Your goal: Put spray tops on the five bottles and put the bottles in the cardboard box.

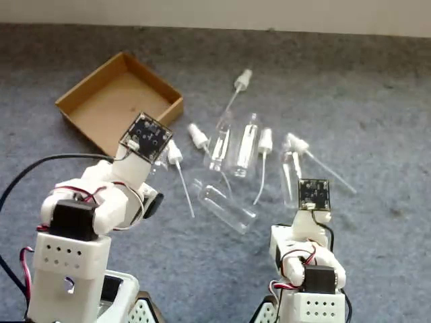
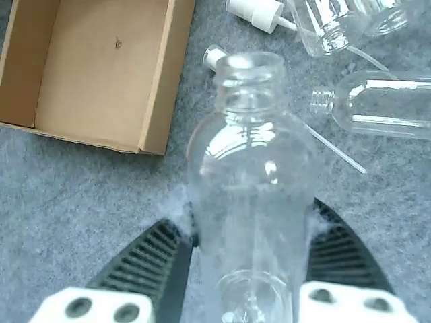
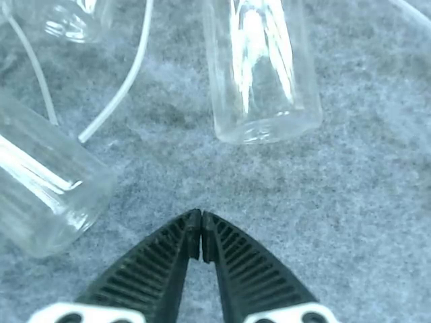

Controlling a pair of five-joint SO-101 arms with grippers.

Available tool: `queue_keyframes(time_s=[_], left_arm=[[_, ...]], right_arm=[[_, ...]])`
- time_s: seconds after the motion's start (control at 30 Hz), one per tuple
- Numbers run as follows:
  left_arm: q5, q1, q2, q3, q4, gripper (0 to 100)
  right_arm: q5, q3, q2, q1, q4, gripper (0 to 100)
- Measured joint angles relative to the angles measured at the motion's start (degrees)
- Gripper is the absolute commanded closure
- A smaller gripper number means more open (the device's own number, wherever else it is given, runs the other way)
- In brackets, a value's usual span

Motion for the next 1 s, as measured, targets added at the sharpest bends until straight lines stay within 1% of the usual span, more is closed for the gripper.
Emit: queue_keyframes(time_s=[0.17, 0.27, 0.37, 0.43, 0.53, 0.63, 0.7, 0.83, 0.9, 1.0], left_arm=[[-0.26, -0.09, -4.13, 9.32, -10.46, 91], [-0.26, -0.09, -5.54, 13.45, -15.74, 91], [-0.26, -0.09, -5.89, 16.7, -20.92, 91], [-0.26, -0.09, -5.89, 18.99, -24.26, 91], [-0.26, -0.09, -6.07, 22.07, -28.66, 91], [-0.26, 0.44, -6.07, 24.0, -31.21, 91], [0.18, 0.35, -6.07, 24.18, -31.65, 91], [7.56, 0.26, -6.07, 24.18, -31.91, 91], [9.05, 0.26, -6.07, 24.18, -31.91, 91], [9.58, 0.26, -6.07, 24.18, -31.91, 91]], right_arm=[[0.0, 0.0, 0.0, 0.0, -0.26, 98.9], [0.0, 0.0, 0.0, 0.0, -3.43, 98.9], [0.44, 0.0, 0.0, 2.81, -6.86, 98.9], [3.08, 0.0, 0.0, 5.98, -9.49, 98.8], [11.78, 0.0, 0.0, 10.81, -13.45, 98.8], [20.57, 0.0, 0.0, 14.33, -15.3, 98.8], [23.74, -0.09, 0.0, 16.09, -15.74, 98.8], [26.02, -1.67, 0.0, 17.05, -15.74, 98.8], [26.2, -3.78, 0.0, 17.23, -15.65, 98.8], [26.37, -8.7, 0.0, 17.14, -12.57, 98.8]])
